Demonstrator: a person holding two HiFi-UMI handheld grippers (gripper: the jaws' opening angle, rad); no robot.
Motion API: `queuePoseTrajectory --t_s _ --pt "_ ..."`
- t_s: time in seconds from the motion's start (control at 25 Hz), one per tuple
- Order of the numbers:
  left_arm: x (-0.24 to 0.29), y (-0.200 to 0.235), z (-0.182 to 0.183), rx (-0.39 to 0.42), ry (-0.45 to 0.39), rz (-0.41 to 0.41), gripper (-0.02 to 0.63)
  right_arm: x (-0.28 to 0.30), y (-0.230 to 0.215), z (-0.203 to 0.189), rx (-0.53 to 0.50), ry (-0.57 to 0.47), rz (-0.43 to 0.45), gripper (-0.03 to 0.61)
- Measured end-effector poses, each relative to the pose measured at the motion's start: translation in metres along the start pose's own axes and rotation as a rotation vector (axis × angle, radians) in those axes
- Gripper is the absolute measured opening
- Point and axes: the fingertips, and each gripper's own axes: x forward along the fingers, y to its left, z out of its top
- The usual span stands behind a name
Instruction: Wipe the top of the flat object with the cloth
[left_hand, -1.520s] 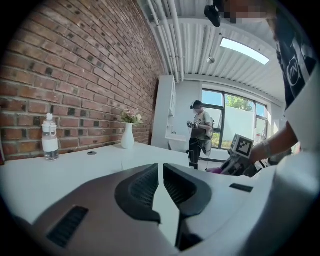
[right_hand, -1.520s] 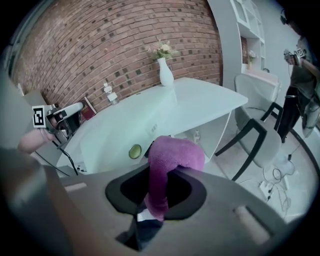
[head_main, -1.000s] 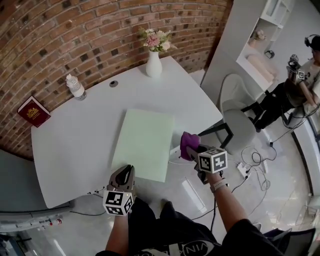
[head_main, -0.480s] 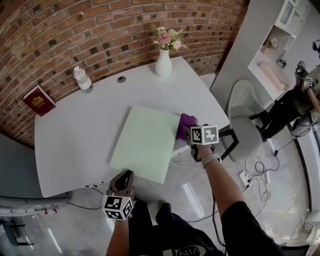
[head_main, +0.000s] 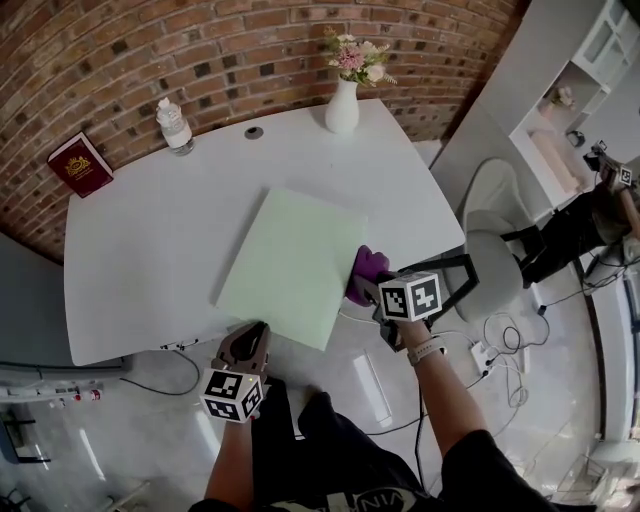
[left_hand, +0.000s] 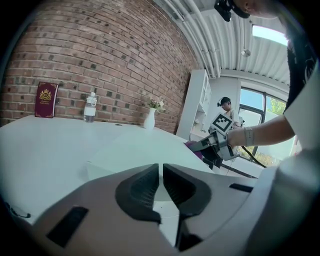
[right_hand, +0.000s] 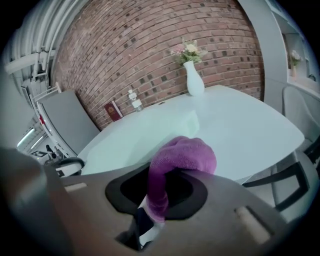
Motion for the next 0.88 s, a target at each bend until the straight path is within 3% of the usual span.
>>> queuePoseTrajectory --t_s 0.44,0.88 --pt "0.003 -0.002 -0.002 0.007 -0.002 -0.001 0.029 -0.017 0.068 -0.066 -0.183 0.096 0.073 0.063" --pt "0.002 -0.003 -0.004 0.043 0.003 0.012 0.029 -0.037 0.117 -0.086 -0.212 0.085 0.158 0.063"
